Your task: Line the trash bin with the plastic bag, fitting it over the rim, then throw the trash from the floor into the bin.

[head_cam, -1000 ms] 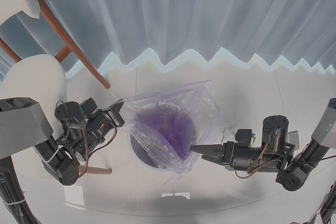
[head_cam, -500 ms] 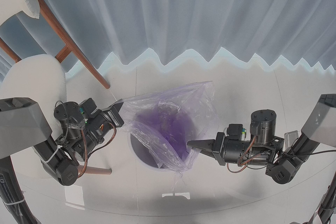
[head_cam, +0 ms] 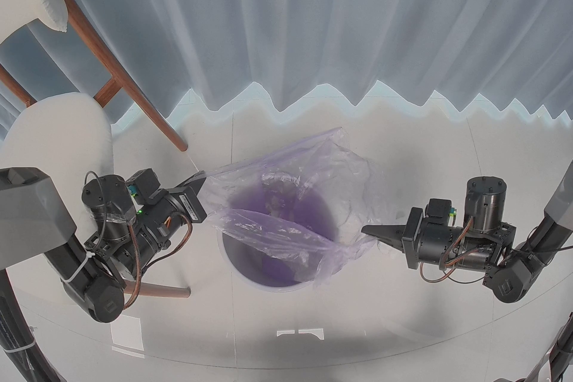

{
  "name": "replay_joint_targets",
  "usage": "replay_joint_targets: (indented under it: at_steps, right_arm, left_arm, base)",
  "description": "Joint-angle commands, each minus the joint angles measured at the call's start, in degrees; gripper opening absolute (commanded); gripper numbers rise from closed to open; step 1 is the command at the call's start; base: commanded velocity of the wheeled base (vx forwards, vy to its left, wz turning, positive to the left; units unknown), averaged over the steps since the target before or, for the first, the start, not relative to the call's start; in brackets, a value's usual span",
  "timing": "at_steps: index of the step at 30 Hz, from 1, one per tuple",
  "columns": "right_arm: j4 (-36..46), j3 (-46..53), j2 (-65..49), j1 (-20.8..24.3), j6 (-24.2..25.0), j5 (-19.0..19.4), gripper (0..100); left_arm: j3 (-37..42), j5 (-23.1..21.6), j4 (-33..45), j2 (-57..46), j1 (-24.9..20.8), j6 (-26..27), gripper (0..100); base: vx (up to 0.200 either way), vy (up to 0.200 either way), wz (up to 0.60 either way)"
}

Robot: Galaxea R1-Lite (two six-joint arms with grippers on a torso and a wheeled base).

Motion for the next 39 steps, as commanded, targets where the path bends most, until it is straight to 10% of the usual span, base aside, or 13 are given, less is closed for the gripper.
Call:
replay_joint_targets:
  at_steps: [1,19,39]
  right_arm:
    - [-0.35,-0.52,-1.18,-3.96,0.02,0.13,0]
    - [1.05,-7.37,1.64,-5.98,0.11,0.84,0]
    - [-10.11,-11.50,10.34,-8.79,4.86,0.31,0]
  left_arm:
    - [3.48,0.21,2.41,-4.87,-0.66,4.06,0]
    - [4.27,0.47,13.39,-10.15,-0.22,7.05,0]
    - [-1.71,0.56,9.62,-0.92,0.22,-3.50,0]
  base:
    - [0.000,0.000,0.00]
    - [0.000,0.000,0.00]
    - [0.000,0.000,0.00]
